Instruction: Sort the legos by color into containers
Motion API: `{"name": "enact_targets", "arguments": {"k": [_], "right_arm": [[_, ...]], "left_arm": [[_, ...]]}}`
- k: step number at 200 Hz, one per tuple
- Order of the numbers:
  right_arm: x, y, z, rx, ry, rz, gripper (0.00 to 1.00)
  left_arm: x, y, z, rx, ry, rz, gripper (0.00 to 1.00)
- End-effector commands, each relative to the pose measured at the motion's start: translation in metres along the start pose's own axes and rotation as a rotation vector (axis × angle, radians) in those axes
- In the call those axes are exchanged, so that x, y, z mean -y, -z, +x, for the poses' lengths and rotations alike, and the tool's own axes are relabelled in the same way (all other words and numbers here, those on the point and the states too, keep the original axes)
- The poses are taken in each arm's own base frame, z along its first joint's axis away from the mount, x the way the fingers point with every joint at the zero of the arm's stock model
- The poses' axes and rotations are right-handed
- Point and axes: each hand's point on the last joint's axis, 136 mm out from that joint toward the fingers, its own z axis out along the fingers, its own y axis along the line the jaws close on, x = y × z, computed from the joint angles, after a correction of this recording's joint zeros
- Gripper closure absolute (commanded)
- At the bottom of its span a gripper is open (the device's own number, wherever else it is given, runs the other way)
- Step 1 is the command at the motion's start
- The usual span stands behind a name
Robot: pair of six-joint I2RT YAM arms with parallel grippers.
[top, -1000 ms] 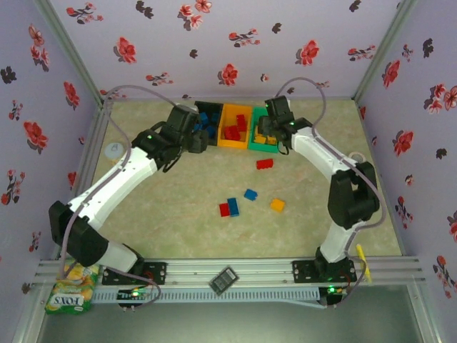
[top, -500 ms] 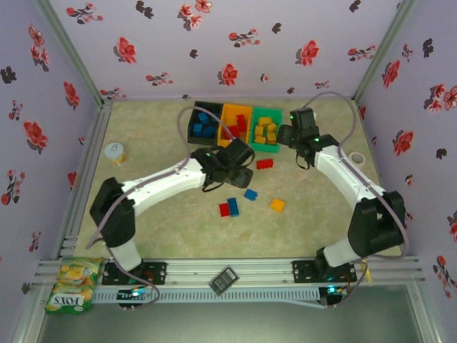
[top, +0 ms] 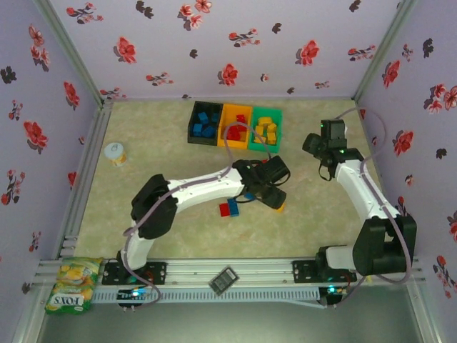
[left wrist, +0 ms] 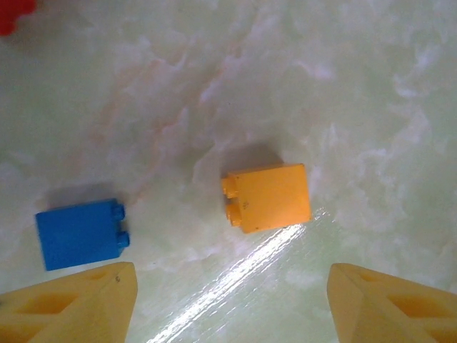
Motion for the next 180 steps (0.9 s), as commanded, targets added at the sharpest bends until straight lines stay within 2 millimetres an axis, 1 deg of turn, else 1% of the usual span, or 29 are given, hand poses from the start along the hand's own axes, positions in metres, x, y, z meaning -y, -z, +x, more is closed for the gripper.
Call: {"name": "enact_targets", "arguments": {"k": [1, 47, 85, 106, 154, 180], "right_arm": [[0.000, 0.000, 0.009, -0.027, -0.006, -0.019, 0.32], [-0.002, -0.003, 0.009, -0.033, -0.004, -0.028, 0.32], [-0.002, -0.005, 0.010, -0.037, 0.003, -0.026, 0.32], [-0.001, -0.005, 0.010, -0.038, 0.002, -0.025, 0.32], [-0.001, -0.006, 0.012, -0.041, 0.001, -0.025, 0.32], [-0.001, -0.005, 0.012, -0.040, 0.000, -0.027, 0.33]], "left_arm": [[0.012, -0.008, 0.006, -0.066, -0.011, 0.017, 0.26], [0.024, -0.036, 0.010, -0.121, -0.021, -0.002, 0.22], [0.026, -0.057, 0.018, -0.164, -0.017, -0.024, 0.23], [0.025, -0.063, 0.022, -0.179, -0.017, -0.033, 0.25], [0.023, -0.070, 0.023, -0.185, -0.021, -0.042, 0.33], [0.019, -0.072, 0.020, -0.172, -0.024, -0.064, 0.42]]}}
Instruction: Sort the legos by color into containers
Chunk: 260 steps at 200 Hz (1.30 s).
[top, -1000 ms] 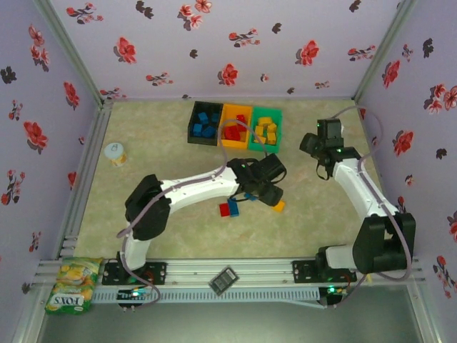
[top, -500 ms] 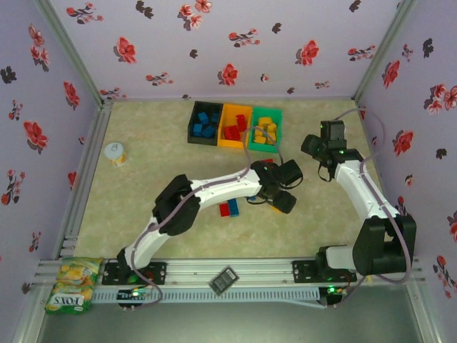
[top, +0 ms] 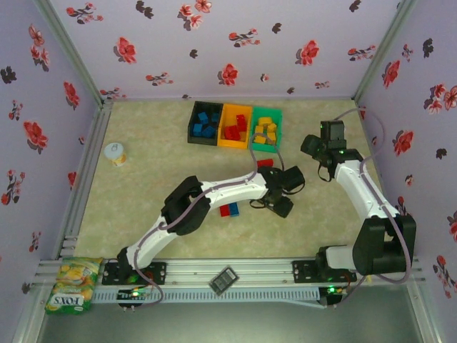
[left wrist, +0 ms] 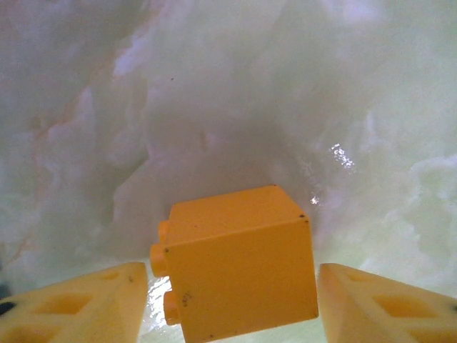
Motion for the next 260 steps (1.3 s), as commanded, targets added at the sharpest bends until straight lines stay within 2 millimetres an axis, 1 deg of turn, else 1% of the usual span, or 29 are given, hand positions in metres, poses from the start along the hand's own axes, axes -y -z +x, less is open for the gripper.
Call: {"name": "enact_targets", "arguments": {"k": [1, 23, 35, 54, 72, 105, 123, 156, 176, 188, 207, 236, 260], "right_arm": [[0.003, -0.003, 0.005, -0.011, -0.001, 0.001, 0.33], [0.003, -0.001, 0.004, -0.009, 0.000, 0.001, 0.33], [0.004, 0.000, 0.004, -0.005, 0.001, 0.001, 0.33], [0.005, 0.001, 0.005, -0.006, 0.003, 0.005, 0.33], [0.006, 0.002, 0.006, -0.006, 0.005, 0.008, 0.33], [0.008, 0.003, 0.008, -0.006, 0.008, 0.016, 0.33], [0.009, 0.006, 0.007, -0.001, 0.011, 0.017, 0.33], [0.012, 0.010, 0.007, 0.003, 0.022, 0.028, 0.33], [0.011, 0.013, 0.005, 0.006, 0.024, 0.026, 0.34], [0.010, 0.014, 0.005, 0.006, 0.023, 0.018, 0.34], [0.009, 0.016, 0.005, 0.006, 0.024, 0.013, 0.34], [0.008, 0.020, 0.005, 0.009, 0.022, 0.005, 0.34], [0.005, 0.022, 0.008, 0.003, 0.017, -0.019, 0.34]], "left_arm": [[0.001, -0.003, 0.000, -0.005, 0.000, -0.017, 0.43], [-0.002, -0.004, -0.002, -0.001, 0.003, -0.022, 0.54], [-0.003, 0.000, -0.005, 0.009, 0.005, -0.025, 0.58], [-0.010, 0.009, -0.012, 0.039, 0.005, -0.037, 0.61], [-0.022, 0.026, -0.026, 0.082, 0.012, -0.051, 0.62], [-0.059, 0.066, -0.061, 0.186, 0.039, -0.085, 0.62], [-0.083, 0.086, -0.082, 0.239, 0.059, -0.118, 0.62], [-0.120, 0.117, -0.115, 0.324, 0.091, -0.144, 0.63], [-0.142, 0.131, -0.136, 0.380, 0.115, -0.152, 0.63], [-0.154, 0.137, -0.148, 0.405, 0.121, -0.159, 0.63], [-0.168, 0.145, -0.166, 0.452, 0.126, -0.162, 0.62], [-0.182, 0.146, -0.188, 0.509, 0.136, -0.130, 0.60], [-0.190, 0.139, -0.204, 0.554, 0.142, -0.102, 0.60]]}}
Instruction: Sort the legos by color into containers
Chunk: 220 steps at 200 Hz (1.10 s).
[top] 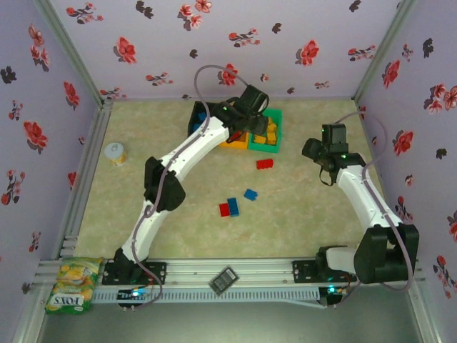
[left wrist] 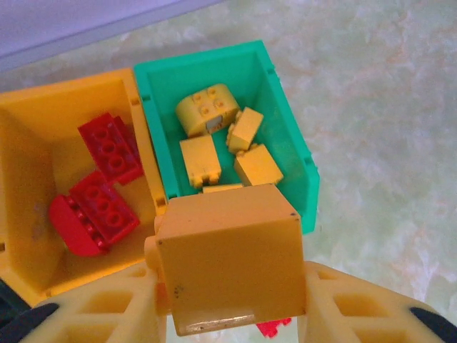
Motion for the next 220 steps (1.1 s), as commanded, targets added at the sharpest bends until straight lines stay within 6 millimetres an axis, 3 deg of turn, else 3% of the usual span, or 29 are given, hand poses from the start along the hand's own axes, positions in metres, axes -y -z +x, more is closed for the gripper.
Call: {"name": "enact_targets", "arguments": {"k": [1, 66, 105, 126, 171, 220], "right_arm": [[-0.001, 0.008, 0.001, 0.004, 0.008, -0.021, 0.34], [-0.019, 0.009, 0.014, -0.029, 0.044, -0.073, 0.35], [-0.033, 0.006, 0.022, -0.054, 0.103, -0.083, 0.34], [-0.039, 0.003, 0.025, -0.063, 0.125, -0.089, 0.34], [-0.065, -0.012, 0.049, -0.116, 0.200, -0.131, 0.33], [-0.101, -0.039, 0.094, -0.184, 0.340, -0.148, 0.23]], "left_arm": [[-0.002, -0.026, -0.003, 0.016, -0.020, 0.036, 0.60], [0.008, -0.068, -0.013, 0.097, -0.005, 0.113, 0.59], [-0.005, -0.076, -0.021, 0.116, 0.075, 0.127, 0.37], [-0.004, -0.061, -0.030, 0.141, 0.068, 0.137, 0.30], [-0.018, -0.013, -0.039, 0.179, 0.065, 0.097, 0.30], [-0.045, 0.036, -0.013, 0.150, 0.071, 0.005, 0.29]]}}
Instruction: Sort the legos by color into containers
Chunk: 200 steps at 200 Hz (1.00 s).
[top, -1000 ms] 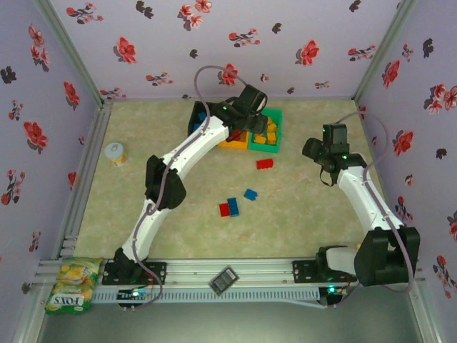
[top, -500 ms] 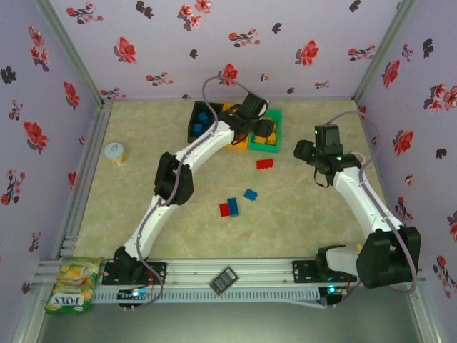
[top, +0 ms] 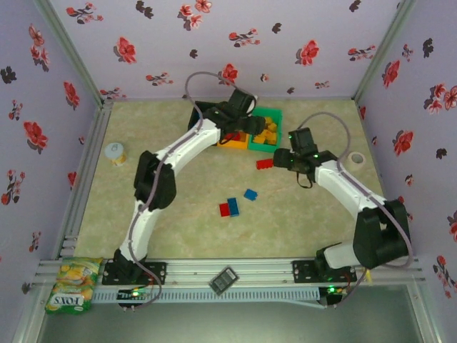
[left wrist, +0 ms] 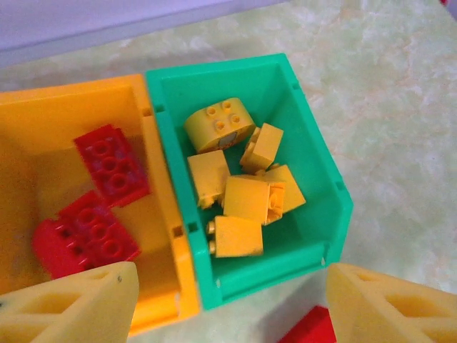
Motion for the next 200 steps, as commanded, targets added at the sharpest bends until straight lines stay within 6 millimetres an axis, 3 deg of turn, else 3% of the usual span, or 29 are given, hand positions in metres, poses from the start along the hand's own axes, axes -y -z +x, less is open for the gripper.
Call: {"name": "enact_targets", "arguments": {"k": [1, 52, 82, 200], "right_arm": [[-0.017, -0.014, 0.001, 0.009, 0.073, -0.001, 0.23], [-0.036, -0.040, 0.009, -0.014, 0.194, -0.001, 0.14], [-0.040, -0.054, 0.011, -0.029, 0.263, 0.004, 0.11], [-0.052, -0.099, 0.006, -0.041, 0.316, -0.005, 0.10]], "left_arm": [[-0.012, 0.045, -0.020, 0.077, 0.011, -0.043, 0.29], [-0.028, 0.080, 0.028, -0.011, 0.052, -0.064, 0.27], [-0.039, 0.094, 0.044, -0.018, 0.068, -0.088, 0.26], [-0.048, 0.123, 0.048, 0.003, 0.052, -0.117, 0.25]]}}
